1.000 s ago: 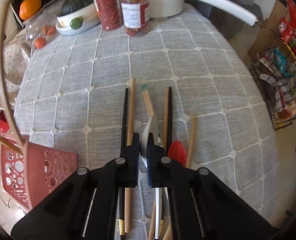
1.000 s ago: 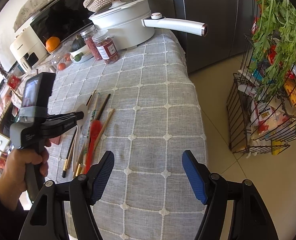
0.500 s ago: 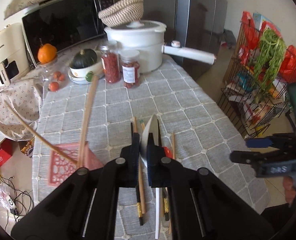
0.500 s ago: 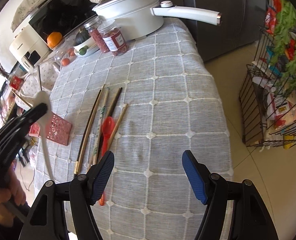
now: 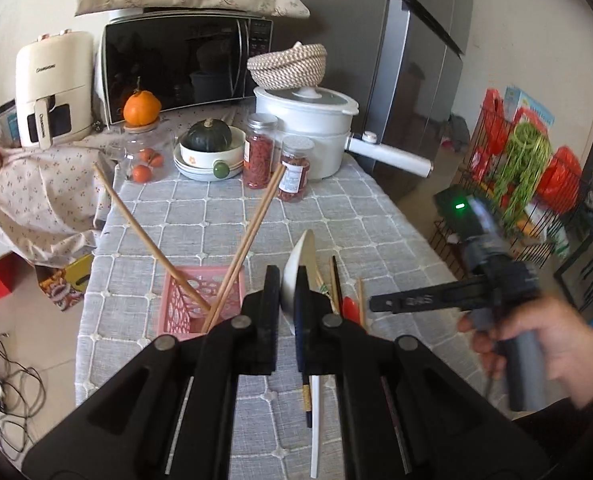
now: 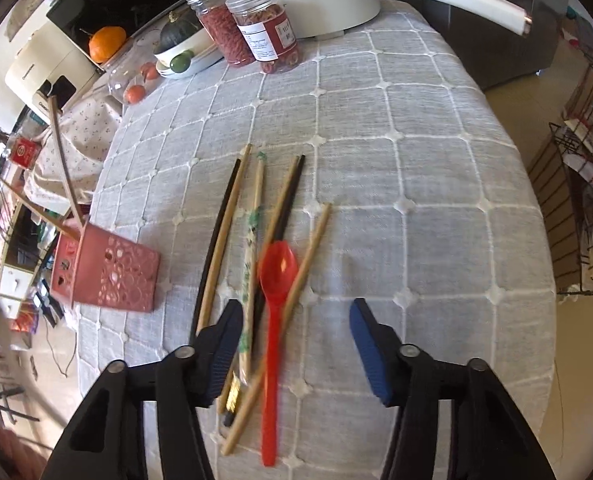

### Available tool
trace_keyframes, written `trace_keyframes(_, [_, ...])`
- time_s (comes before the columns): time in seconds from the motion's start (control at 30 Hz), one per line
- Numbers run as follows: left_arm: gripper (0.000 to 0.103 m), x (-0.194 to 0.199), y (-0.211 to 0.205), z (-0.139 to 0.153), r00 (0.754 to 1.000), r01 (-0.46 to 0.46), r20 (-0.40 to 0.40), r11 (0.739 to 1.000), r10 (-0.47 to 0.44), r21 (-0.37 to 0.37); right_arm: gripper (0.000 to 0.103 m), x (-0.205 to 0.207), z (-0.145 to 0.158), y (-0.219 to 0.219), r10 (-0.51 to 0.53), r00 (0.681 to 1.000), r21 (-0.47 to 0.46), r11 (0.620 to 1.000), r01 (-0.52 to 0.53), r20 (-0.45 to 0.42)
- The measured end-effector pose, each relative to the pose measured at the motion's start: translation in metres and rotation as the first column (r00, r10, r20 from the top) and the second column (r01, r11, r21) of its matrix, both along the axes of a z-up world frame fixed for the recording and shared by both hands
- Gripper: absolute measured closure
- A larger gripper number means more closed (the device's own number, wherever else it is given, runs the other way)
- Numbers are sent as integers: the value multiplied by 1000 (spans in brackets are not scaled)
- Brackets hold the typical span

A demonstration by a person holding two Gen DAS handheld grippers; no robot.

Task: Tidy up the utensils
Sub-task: 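Carry the white spoon with the left gripper toward the basket while the right gripper grasps a green-labelled chopstick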

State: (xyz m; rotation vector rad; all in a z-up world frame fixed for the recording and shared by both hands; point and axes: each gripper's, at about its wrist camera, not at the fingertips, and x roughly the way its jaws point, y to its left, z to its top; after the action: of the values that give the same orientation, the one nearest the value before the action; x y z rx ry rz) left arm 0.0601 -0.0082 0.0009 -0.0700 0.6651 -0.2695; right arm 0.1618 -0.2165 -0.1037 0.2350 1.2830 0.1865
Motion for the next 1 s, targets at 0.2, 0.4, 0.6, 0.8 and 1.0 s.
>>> trace_keyframes(0.2, [96, -8, 23, 21, 997, -28, 73, 998, 33, -59, 79, 37, -12, 27, 18, 1000, 39, 999, -18, 18])
trace_keyframes(0.4, [96, -5, 50, 25, 993, -76, 80, 991, 85, -109, 89, 70, -30, 36, 7, 1000, 2, 1000, -7, 15])
trace_keyframes(0.6, [96, -3, 65, 26, 990, -106, 83, 985, 118, -136, 89, 85, -43, 42, 29, 1000, 0, 1000, -29, 4])
trace_keyframes(0.8, [96, 2, 64, 23, 987, -129, 80, 981, 142, -144, 92, 80, -49, 50, 65, 998, -58, 996, -64, 18])
trace_keyframes(1.0, [96, 8, 66, 16, 986, -152, 53, 979, 160, -133, 98, 67, -40, 43, 62, 995, -52, 997, -58, 78])
